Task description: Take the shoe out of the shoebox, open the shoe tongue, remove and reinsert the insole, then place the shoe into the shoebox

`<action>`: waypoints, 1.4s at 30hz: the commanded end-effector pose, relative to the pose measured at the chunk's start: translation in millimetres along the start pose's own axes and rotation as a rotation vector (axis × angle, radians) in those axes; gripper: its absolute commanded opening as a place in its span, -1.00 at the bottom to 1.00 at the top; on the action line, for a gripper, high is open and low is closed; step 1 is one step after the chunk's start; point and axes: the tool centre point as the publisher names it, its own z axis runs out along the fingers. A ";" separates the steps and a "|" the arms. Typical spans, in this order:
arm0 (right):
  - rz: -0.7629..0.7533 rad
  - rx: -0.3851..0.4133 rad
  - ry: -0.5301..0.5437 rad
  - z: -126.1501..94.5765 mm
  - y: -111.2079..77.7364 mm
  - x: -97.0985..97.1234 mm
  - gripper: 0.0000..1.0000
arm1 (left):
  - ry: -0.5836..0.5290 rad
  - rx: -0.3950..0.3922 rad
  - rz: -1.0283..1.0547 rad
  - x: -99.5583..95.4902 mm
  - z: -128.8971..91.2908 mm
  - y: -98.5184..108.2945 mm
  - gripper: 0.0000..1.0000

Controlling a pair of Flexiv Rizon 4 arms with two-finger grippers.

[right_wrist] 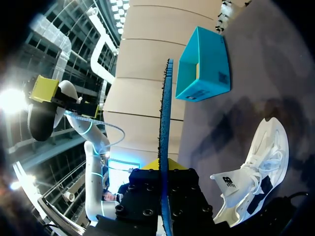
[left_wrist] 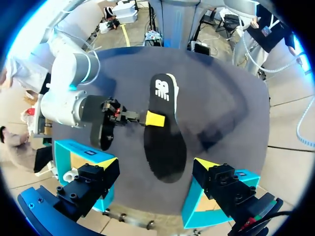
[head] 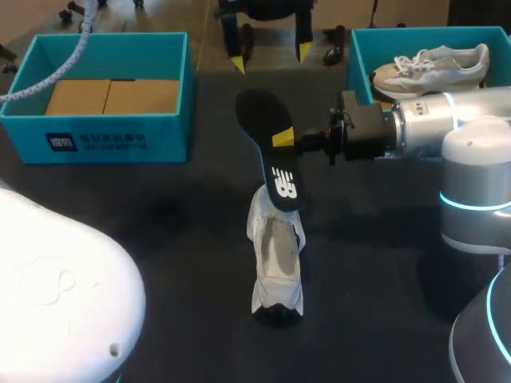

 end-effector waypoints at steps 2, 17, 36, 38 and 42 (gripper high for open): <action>0.000 -0.001 -0.003 2.2 -0.3 -0.2 -1.00 | -0.266 -0.024 0.025 24.9 2.7 -7.1 1.00; 0.000 -0.001 -0.003 2.2 -0.3 -0.2 -1.00 | -0.757 -0.076 0.025 71.4 13.1 -47.6 1.00; 0.000 -0.001 -0.003 2.2 -0.3 -0.2 -1.00 | -1.036 -0.055 -0.002 100.4 23.0 -33.3 1.00; 0.000 -0.001 -0.003 2.2 -0.3 -0.2 -1.00 | -1.036 -0.055 -0.002 100.4 23.0 -33.3 1.00; 0.000 -0.001 -0.003 2.2 -0.3 -0.2 -1.00 | -1.036 -0.055 -0.002 100.4 23.0 -33.3 1.00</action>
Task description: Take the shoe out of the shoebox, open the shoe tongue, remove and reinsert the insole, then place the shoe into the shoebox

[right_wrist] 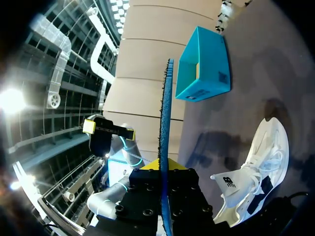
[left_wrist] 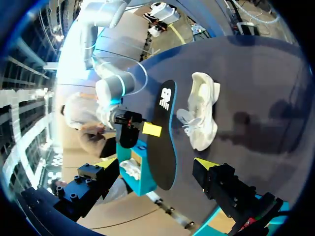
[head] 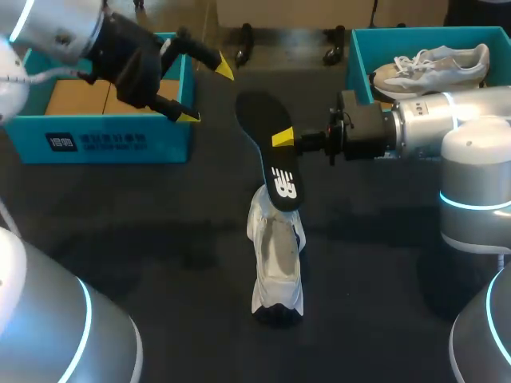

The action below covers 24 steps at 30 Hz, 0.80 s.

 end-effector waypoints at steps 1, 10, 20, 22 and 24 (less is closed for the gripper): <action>-0.001 -0.001 -0.002 2.0 -0.4 -0.4 -1.00 | -0.232 -0.005 0.003 5.5 0.8 -3.1 1.00; -0.001 -0.001 -0.002 2.0 -0.4 -0.4 -1.00 | -0.331 0.037 -0.018 49.7 11.1 -0.9 1.00; -0.001 -0.001 -0.002 2.0 -0.4 -0.4 -1.00 | -0.503 0.048 -0.039 51.2 48.6 -0.3 1.00; -0.001 -0.001 -0.002 2.0 -0.4 -0.4 -1.00 | -0.457 0.026 -0.012 48.4 50.6 -2.7 1.00; -0.001 -0.001 -0.002 2.0 -0.4 -0.4 -1.00 | -0.457 0.026 -0.012 48.4 50.6 -2.7 1.00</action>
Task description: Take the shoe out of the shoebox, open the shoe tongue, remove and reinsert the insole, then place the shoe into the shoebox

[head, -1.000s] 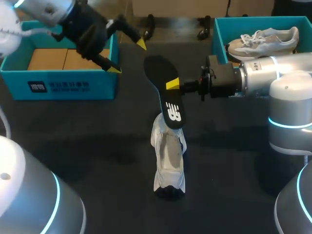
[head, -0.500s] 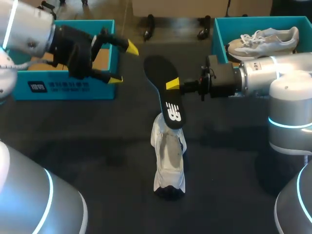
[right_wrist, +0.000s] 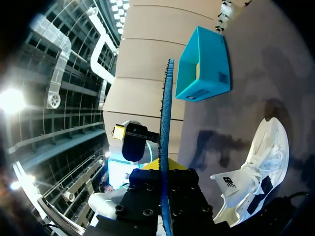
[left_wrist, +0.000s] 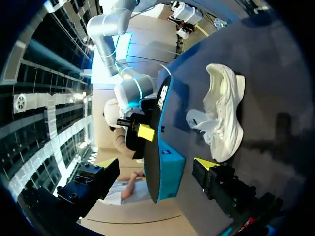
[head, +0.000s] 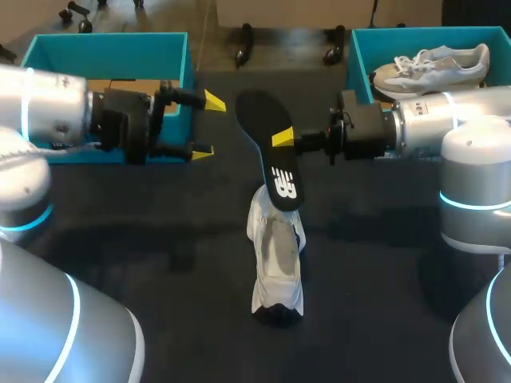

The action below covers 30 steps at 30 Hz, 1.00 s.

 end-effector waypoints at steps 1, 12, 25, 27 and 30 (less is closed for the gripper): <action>-0.001 -0.001 -0.002 2.0 -0.4 -0.5 -1.00 | -0.088 -0.010 0.001 2.2 7.6 -2.6 1.00; -0.001 -0.001 -0.002 2.0 -0.4 -0.5 -1.00 | -0.115 -0.033 -0.020 7.4 17.1 -7.5 1.00; -0.011 -0.055 0.030 16.9 0.0 0.1 -1.00 | -0.183 -0.137 -0.062 1.6 43.2 -11.5 1.00; -0.013 -0.054 0.032 17.0 -1.1 1.4 -1.00 | -0.181 -0.139 -0.065 2.6 46.6 -8.1 1.00; -0.015 -0.052 0.033 16.5 -2.3 2.6 -1.00 | -0.176 -0.140 -0.070 4.3 49.5 -5.4 0.73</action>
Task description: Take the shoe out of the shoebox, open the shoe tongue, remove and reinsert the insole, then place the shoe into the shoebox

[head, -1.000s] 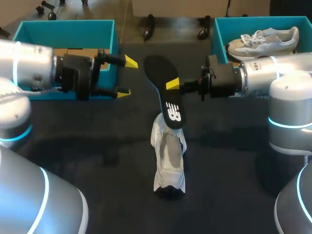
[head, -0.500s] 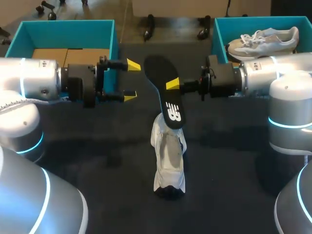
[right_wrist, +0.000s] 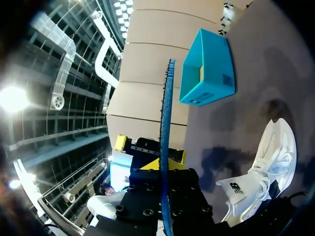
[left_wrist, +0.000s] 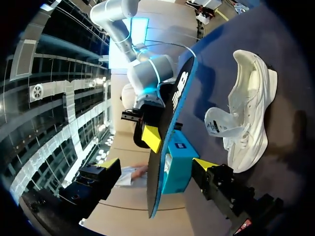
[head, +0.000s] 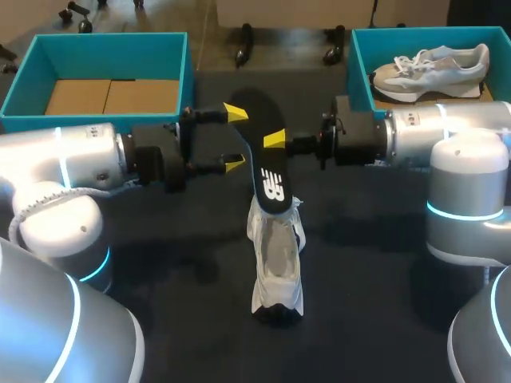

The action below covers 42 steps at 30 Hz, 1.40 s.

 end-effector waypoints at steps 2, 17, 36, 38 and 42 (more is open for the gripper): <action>0.001 0.002 -0.004 1.1 -1.6 1.4 -1.00 | 0.008 0.003 -0.001 1.7 11.6 6.1 0.67; 0.021 0.036 0.018 2.3 -5.6 -2.2 -1.00 | 0.025 0.034 -0.004 10.4 19.2 8.4 -0.09; 0.042 0.069 0.038 5.1 -9.2 -1.4 -1.00 | -0.010 0.072 0.049 16.8 22.5 4.5 -0.27; 0.043 0.070 0.038 5.2 -9.2 -1.5 -1.00 | -0.013 0.070 0.050 17.2 23.5 4.1 -0.29; 0.045 0.072 0.040 5.7 -8.9 -1.8 -1.00 | -0.022 0.066 0.054 16.7 25.6 4.2 -0.35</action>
